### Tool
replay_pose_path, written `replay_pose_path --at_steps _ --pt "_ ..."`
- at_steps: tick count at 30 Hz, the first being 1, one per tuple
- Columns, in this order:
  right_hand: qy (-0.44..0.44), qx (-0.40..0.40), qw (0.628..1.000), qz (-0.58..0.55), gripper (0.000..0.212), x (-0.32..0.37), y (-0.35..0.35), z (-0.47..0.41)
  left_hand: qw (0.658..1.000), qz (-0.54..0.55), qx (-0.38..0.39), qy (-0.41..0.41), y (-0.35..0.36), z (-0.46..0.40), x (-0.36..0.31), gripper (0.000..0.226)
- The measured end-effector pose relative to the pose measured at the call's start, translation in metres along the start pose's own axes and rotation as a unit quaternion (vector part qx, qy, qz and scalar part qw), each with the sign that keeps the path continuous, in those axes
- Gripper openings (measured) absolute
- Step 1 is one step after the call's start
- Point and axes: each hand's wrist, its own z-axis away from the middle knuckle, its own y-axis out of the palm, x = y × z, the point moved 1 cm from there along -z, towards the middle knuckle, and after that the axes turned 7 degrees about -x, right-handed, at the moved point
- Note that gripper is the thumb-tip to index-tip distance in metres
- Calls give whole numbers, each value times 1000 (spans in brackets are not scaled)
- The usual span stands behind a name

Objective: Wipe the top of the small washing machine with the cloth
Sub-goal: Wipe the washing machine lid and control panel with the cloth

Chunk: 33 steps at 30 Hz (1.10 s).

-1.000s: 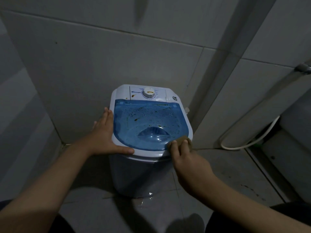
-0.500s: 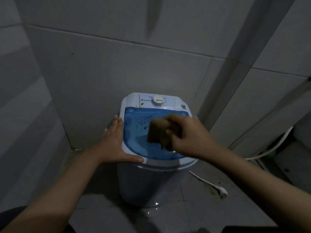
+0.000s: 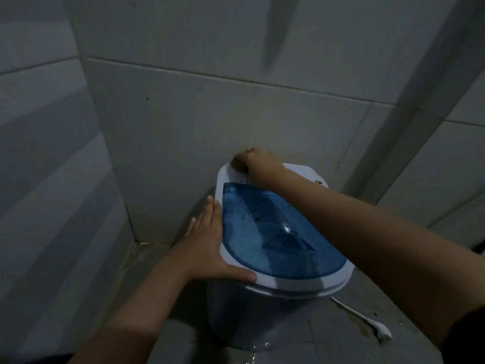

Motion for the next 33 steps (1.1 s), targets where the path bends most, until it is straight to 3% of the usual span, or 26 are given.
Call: replay_pose_path --at_steps 10,16,22,25,30,33 --pt "-64 -1 996 -62 56 4 10 54 1000 6 6 -2 -2 1 -1 151" --pt "-50 95 990 -90 52 -9 -33 57 1000 -2 5 3 -4 4 -4 148" --pt "10 -31 999 -9 47 -40 -53 27 1000 -6 11 -1 -5 3 -4 150" --pt "53 -45 998 12 50 -49 -34 15 1000 -7 12 1 -4 2 -2 151" --pt "26 -52 998 -5 36 -51 0 13 1000 -8 9 1 -2 0 -1 152" --pt "20 -71 997 -22 40 -55 5 20 1000 -3 10 4 -2 0 0 152"
